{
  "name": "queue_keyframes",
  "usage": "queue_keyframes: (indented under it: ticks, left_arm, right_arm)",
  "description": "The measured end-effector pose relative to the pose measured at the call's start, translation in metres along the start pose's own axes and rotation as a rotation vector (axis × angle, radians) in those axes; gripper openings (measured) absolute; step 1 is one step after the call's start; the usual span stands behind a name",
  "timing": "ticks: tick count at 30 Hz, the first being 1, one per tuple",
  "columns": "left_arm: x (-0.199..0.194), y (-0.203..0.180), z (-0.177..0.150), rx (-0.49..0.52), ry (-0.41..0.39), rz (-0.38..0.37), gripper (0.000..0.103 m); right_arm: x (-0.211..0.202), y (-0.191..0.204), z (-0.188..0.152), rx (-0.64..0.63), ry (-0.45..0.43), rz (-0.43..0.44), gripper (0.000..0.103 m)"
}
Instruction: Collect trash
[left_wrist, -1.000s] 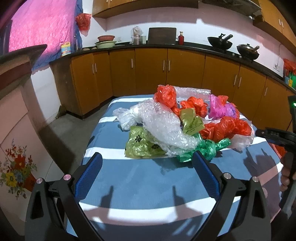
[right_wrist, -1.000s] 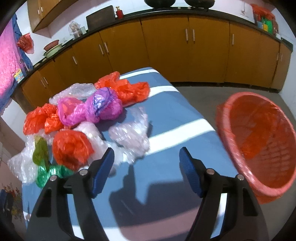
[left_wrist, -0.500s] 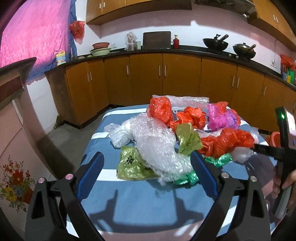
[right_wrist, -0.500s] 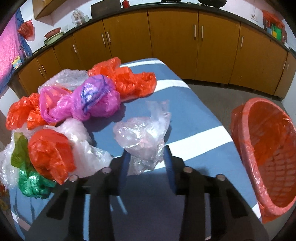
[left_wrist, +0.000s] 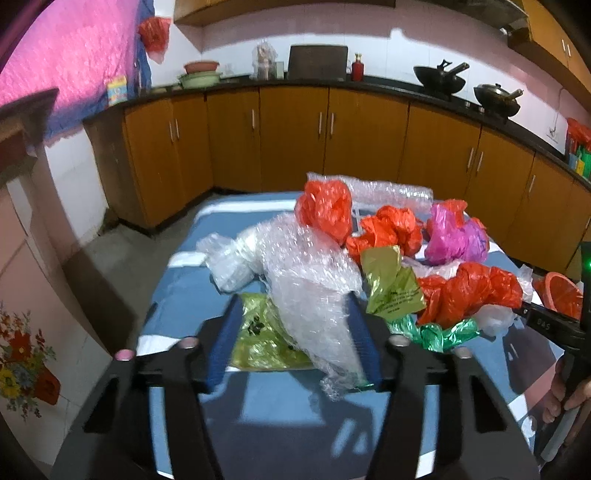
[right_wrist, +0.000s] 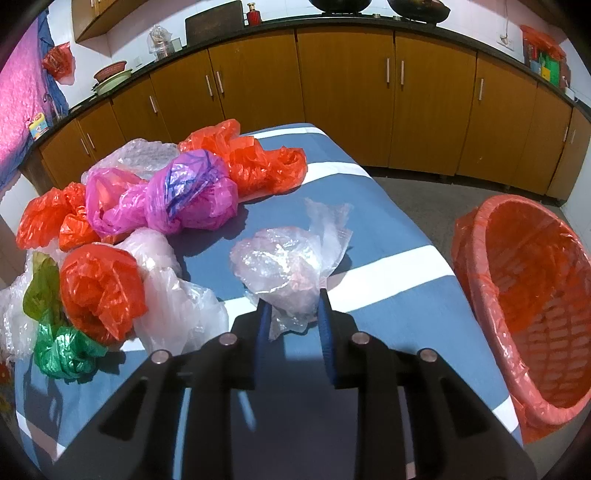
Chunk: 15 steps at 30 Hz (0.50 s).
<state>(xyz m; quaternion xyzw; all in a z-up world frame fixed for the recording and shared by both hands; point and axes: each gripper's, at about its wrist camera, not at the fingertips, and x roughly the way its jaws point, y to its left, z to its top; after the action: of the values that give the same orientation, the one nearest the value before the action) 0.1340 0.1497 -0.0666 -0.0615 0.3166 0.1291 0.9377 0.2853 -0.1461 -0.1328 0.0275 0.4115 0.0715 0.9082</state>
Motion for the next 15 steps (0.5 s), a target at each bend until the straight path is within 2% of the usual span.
queue_keyframes:
  ticks: [2, 4, 7, 15]
  left_arm:
    - [0.006, 0.002, -0.001, -0.014, 0.023, -0.022, 0.036]
    - [0.012, 0.003, -0.001, -0.026, 0.045, -0.044, 0.012]
    - [0.008, 0.005, -0.001, -0.040, 0.033, -0.062, 0.007]
    - [-0.027, 0.002, 0.006, -0.024, -0.048, -0.083, 0.005]
  right_arm:
    - [-0.002, -0.001, -0.001, 0.000, -0.002, -0.003, 0.025]
    - [-0.005, -0.004, -0.002, 0.003, -0.005, -0.005, 0.025]
    - [-0.011, -0.009, -0.004, 0.013, -0.013, -0.006, 0.025]
    - [-0.031, -0.016, -0.007, 0.026, -0.039, 0.002, 0.023]
